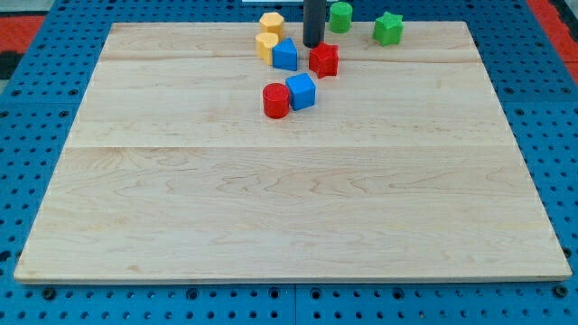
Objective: Move the blue triangle down and left a bit
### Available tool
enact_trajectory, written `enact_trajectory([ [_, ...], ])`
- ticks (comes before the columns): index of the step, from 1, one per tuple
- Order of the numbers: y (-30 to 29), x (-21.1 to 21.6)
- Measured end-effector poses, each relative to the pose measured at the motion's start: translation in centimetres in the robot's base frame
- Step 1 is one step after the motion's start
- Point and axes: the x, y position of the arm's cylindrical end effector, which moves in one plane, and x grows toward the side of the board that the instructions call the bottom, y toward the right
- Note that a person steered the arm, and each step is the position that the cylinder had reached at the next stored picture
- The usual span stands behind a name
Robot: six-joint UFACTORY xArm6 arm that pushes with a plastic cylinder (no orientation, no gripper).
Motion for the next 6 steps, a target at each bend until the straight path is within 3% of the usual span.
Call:
enact_trajectory([
  [1,-2.7,0.1],
  [4,-3.5,5.1],
  [6,-5.5,5.2],
])
